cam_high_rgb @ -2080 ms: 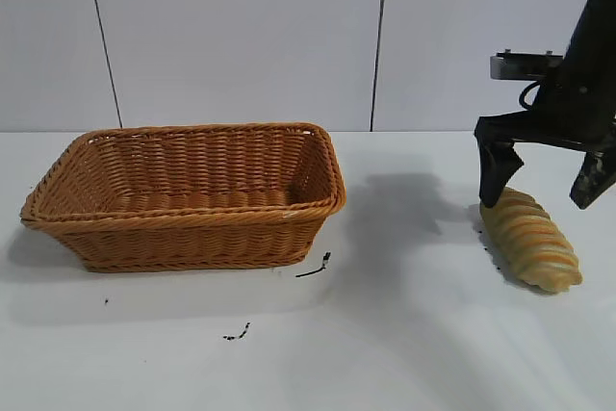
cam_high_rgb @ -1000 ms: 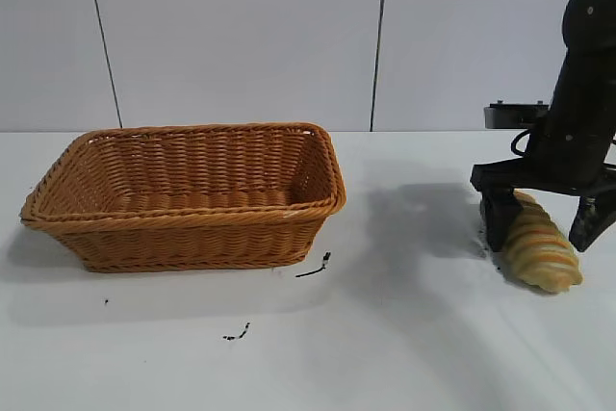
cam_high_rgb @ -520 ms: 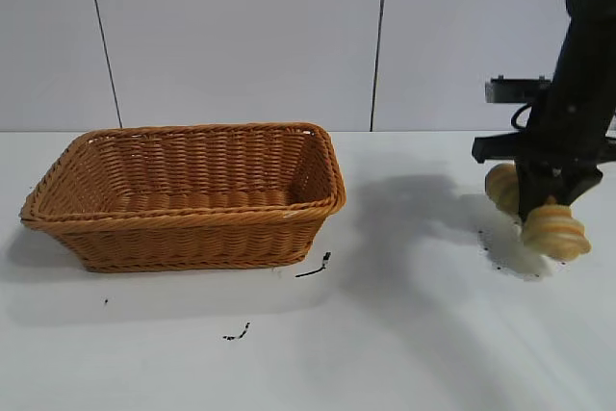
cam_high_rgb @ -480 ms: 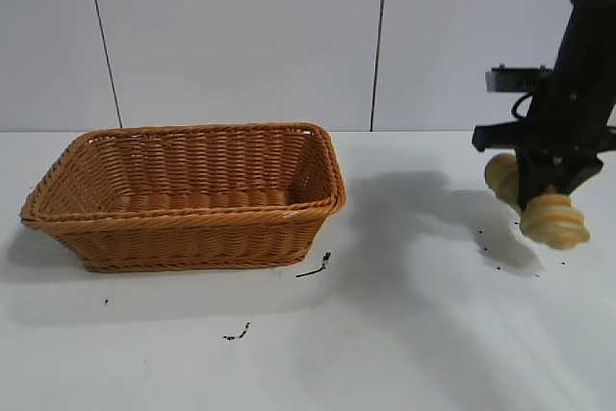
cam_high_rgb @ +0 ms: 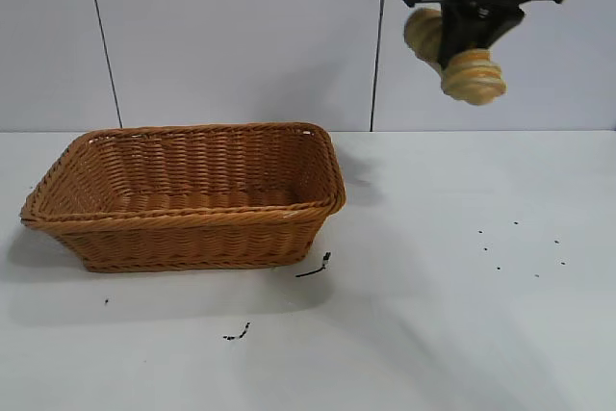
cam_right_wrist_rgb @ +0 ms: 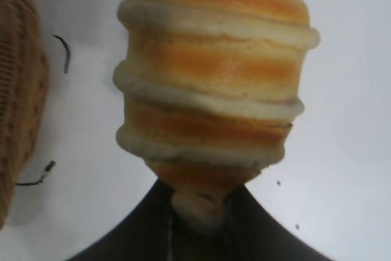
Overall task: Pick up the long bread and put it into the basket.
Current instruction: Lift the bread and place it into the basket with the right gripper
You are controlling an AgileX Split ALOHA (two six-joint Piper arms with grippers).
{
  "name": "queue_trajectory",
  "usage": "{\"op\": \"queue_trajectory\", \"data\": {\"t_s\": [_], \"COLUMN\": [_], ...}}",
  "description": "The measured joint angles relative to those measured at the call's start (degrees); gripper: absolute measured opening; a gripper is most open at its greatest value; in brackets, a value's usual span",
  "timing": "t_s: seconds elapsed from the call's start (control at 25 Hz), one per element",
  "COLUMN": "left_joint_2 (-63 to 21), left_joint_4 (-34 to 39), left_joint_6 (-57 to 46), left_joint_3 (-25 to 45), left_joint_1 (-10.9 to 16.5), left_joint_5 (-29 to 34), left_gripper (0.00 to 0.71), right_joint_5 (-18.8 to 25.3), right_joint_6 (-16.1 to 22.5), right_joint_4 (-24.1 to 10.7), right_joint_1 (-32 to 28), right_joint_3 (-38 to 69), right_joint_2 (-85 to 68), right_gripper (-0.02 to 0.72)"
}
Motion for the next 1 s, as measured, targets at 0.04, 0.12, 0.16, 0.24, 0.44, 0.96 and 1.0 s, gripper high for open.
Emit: {"op": "queue_trajectory", "data": {"t_s": [0.04,0.12,0.16,0.24,0.44,0.96,1.0], "left_joint_2": [0.0,0.0,0.0,0.0,0.0,0.0,0.0], "left_joint_4": [0.0,0.0,0.0,0.0,0.0,0.0,0.0], "left_joint_6": [0.0,0.0,0.0,0.0,0.0,0.0,0.0], "left_joint_3": [0.0,0.0,0.0,0.0,0.0,0.0,0.0], "left_joint_1": [0.0,0.0,0.0,0.0,0.0,0.0,0.0], "left_joint_5": [0.0,0.0,0.0,0.0,0.0,0.0,0.0], "left_gripper": [0.693,0.693,0.693,0.693,0.693,0.693,0.693], "right_joint_5": [0.2,0.1,0.1,-0.6,-3.6,-9.4,-9.7], "right_joint_6": [-2.4,-7.6,-9.8,-19.5,-31.9,-36.3,-36.3], "right_joint_4": [0.1,0.5,0.5,0.8,1.2,4.2,4.2], "right_joint_1": [1.5,4.3,5.7,9.4,12.9,13.6,13.6], "right_joint_3": [-1.2,-2.2,-2.3,-2.3,-2.3,-2.3,-2.3], "right_joint_2": [0.7,1.7,2.1,3.5,6.6,15.9,16.5], "right_gripper": [0.100,0.100,0.099,0.098,0.098,0.098,0.098]}}
